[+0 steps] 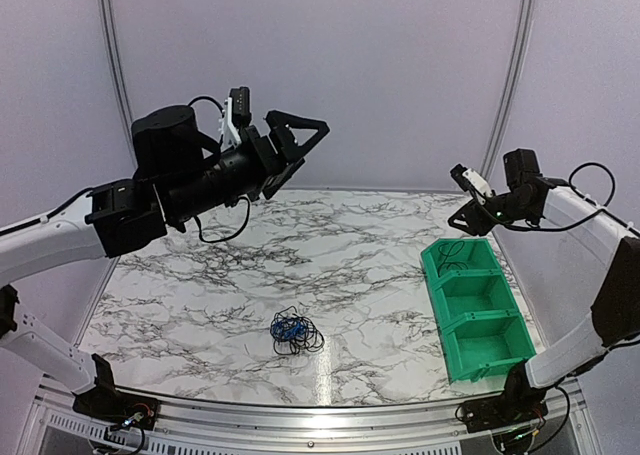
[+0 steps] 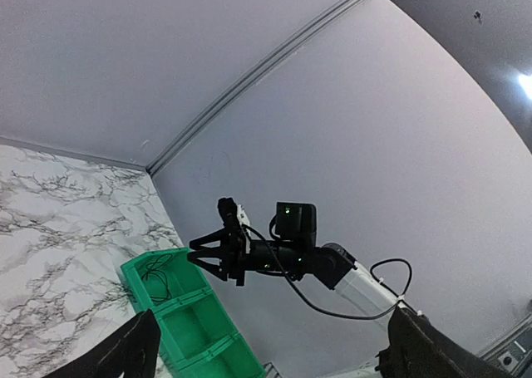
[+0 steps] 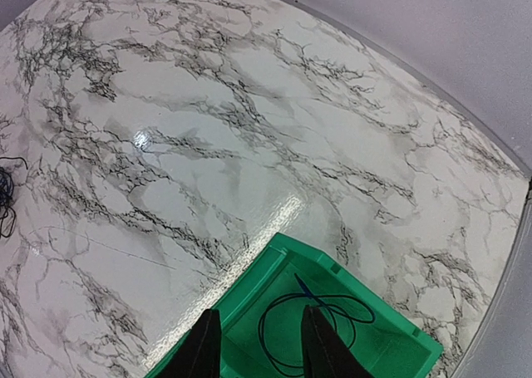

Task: Untangle the cables

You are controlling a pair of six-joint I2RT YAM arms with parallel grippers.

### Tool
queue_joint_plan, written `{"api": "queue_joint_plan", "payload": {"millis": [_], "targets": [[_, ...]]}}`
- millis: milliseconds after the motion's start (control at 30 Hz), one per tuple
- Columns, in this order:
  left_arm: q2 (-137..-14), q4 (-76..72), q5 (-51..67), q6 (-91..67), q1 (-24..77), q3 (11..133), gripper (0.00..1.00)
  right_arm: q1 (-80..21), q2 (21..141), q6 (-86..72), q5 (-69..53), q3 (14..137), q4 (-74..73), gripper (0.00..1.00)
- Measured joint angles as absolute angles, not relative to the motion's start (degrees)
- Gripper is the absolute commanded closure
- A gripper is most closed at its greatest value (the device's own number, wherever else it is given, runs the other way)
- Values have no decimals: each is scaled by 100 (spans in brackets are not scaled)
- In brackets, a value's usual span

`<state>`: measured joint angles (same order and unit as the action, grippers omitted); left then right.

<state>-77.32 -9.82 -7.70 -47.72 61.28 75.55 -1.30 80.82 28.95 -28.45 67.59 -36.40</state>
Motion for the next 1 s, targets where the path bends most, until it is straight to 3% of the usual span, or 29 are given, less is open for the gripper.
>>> {"api": "queue_joint_plan", "payload": {"millis": [267, 633, 833, 1000], "targets": [[-8261, -991, -582, -5398, 6108, 8178, 1, -436, 8423, 2965, -2847, 6783, -3588, 69], [-8554, -980, -600, -4928, 6108, 8475, 1, -1417, 9236, 3157, -3002, 7323, -3680, 72], [-8031, -648, -1476, -3544, 5876, 7142, 1, -2204, 9367, 3162, -3264, 7487, -3422, 75], [-7607, 36, -2392, -2617, 4748, 5817, 1, -3253, 9760, 3155, -3404, 7498, -3175, 76]]}}
